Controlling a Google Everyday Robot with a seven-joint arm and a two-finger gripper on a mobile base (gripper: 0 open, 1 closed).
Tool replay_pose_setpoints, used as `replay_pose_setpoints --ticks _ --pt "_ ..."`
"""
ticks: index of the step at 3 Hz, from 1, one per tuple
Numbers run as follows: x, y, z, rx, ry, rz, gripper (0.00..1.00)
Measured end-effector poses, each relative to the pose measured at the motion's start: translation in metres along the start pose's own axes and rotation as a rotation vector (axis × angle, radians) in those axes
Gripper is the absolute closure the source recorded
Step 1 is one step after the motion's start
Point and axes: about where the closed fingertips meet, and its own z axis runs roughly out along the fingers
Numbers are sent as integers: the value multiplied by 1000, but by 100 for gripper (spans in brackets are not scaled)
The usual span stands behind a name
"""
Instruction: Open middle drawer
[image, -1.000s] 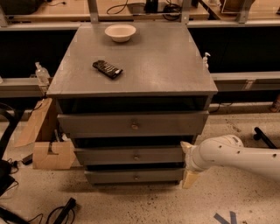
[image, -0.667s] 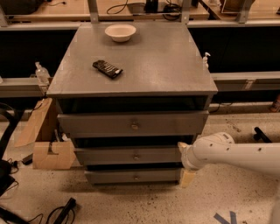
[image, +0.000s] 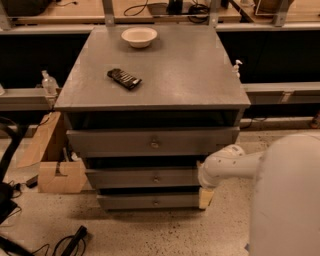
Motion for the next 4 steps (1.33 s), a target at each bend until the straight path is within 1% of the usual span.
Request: replay_pose_setpoints --ticks 1,2,3,4 --pt "1 -15 25 -18 41 -12 2" --pt "0 -19 36 -33 48 -9 25" --pt "-8 -8 16 -45 26 13 56" --pt "-10 -4 10 -45 22 14 81"
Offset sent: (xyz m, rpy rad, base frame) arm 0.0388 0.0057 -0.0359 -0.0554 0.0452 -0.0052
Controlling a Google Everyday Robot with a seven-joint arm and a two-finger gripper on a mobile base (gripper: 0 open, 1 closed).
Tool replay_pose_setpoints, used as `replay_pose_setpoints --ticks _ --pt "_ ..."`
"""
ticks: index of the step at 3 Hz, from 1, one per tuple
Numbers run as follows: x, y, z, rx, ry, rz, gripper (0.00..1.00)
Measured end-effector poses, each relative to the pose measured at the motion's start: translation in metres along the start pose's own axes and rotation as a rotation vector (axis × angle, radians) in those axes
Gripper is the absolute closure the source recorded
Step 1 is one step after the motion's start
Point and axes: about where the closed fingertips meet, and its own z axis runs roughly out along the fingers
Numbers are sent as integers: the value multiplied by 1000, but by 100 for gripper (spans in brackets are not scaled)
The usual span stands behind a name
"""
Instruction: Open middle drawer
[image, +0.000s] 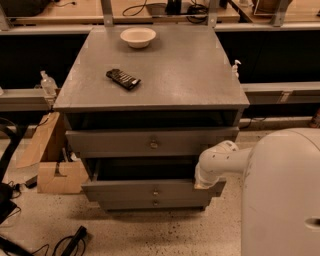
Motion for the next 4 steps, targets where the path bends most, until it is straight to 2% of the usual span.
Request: replay_pose_setpoints --ticks 1,2,3,4 --pt "-4 20 -16 -9 -3 0 100" --pt "-4 23 -16 -15 -4 -2 100" --pt "-5 45 -26 -66 -9 -12 100" --pt "-10 78 -41 -142 -20 -33 100"
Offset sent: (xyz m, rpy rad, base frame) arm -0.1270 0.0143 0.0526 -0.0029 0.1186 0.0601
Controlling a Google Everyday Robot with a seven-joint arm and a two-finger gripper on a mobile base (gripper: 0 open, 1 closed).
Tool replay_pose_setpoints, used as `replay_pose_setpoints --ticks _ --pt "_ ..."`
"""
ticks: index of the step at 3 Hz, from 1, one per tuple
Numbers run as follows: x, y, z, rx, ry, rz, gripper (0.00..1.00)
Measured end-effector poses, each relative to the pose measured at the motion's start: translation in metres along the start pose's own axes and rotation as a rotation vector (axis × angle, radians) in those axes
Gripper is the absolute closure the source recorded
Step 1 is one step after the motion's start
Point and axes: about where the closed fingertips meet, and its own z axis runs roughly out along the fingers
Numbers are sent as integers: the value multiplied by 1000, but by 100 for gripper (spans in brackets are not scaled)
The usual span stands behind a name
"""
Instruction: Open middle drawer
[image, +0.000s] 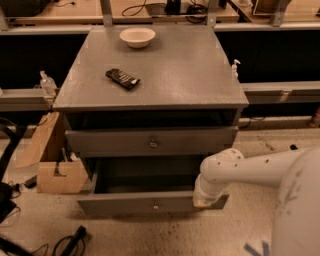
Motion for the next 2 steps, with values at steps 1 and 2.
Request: replay_pose_setpoints --ticks 1,2 --pt "0 0 0 0 0 0 100" --pt "0 1 1 -2 0 -1 86"
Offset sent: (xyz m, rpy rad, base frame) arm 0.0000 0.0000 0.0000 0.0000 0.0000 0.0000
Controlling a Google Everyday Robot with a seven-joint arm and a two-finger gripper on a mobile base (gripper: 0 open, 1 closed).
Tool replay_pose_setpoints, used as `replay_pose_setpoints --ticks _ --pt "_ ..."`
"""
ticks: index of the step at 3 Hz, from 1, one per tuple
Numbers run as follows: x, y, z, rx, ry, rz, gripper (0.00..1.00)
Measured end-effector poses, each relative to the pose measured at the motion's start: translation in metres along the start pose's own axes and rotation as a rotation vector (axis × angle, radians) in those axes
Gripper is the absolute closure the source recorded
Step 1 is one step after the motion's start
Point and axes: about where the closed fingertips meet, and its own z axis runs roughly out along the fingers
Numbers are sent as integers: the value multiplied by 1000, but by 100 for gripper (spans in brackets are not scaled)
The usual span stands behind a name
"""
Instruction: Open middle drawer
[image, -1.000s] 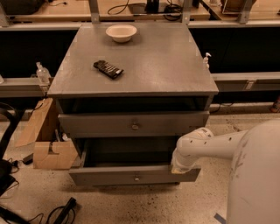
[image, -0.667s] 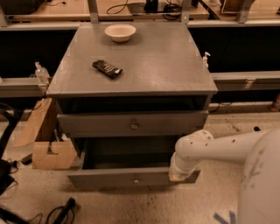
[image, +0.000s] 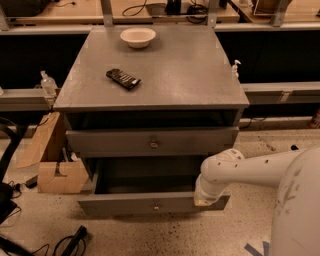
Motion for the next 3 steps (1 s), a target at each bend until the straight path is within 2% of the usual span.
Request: replay_pose_setpoints --ticks 1,2,3 --pt "2 5 -1 3 1 0 62" --pt "12 9 -23 45 53 -1 39" --pt "15 12 -35 63 71 22 16"
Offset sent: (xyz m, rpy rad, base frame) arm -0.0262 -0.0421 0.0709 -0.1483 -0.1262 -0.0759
